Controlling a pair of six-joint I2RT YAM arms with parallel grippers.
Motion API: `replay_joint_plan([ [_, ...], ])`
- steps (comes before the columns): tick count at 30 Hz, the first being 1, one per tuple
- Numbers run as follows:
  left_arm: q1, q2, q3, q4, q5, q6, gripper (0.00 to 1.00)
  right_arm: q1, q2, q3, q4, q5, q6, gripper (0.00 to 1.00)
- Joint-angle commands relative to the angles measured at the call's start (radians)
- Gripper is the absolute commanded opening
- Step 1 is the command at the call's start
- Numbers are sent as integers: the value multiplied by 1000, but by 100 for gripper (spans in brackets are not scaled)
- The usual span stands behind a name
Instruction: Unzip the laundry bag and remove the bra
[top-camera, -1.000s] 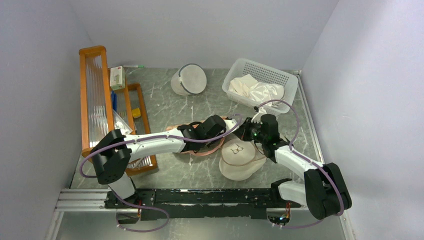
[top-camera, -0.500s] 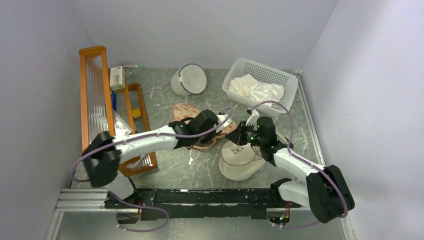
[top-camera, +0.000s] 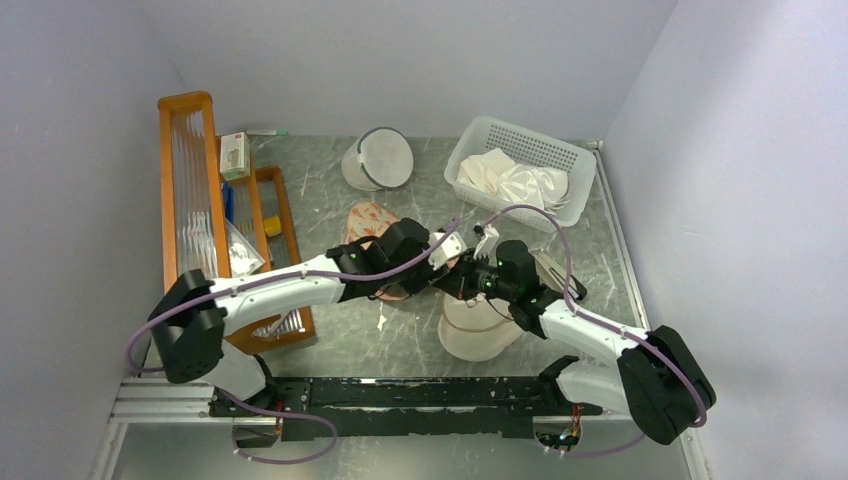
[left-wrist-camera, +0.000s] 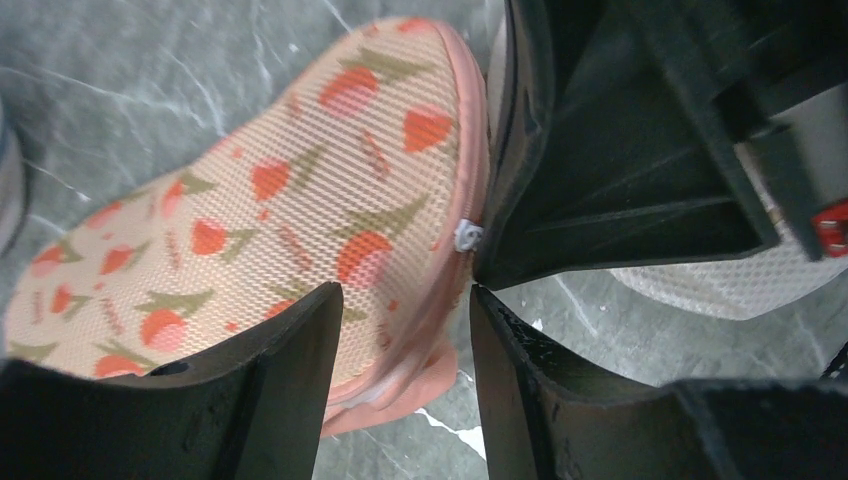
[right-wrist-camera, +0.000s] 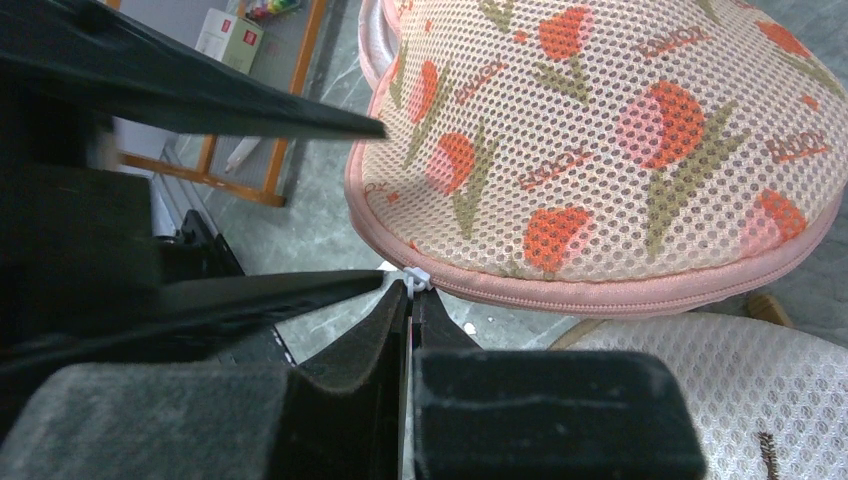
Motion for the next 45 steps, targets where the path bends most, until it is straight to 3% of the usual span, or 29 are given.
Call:
replay_joint_plan([
  [1,0,33,46,-38,51,14,58,11,-21,37,17,25,7,0],
  [5,-1,41,52,-40,35,12,47,14,-22,38,16,26,7,0],
  [11,-1,16,46,-36,-17,13,18,15,-17,49,-24,57,-14,0],
  [14,-1,-17,32,-20,-49,12,8,-6,-17,48,-49,79,-24,0],
  [26,-1,-130,-21,39,-173,15,7,-286,84,25,-48,-37,-117,0],
  [30,0,-197,-52,84,-193,10,7,-300,147,38,12,-62,-107,0],
  [37,0,-327,-110,165,-96,3,7,-294,293,45,203,-80,-80,0],
  [45,1,-278,-91,146,-54,-3,7,-244,468,39,442,-19,-32,0],
])
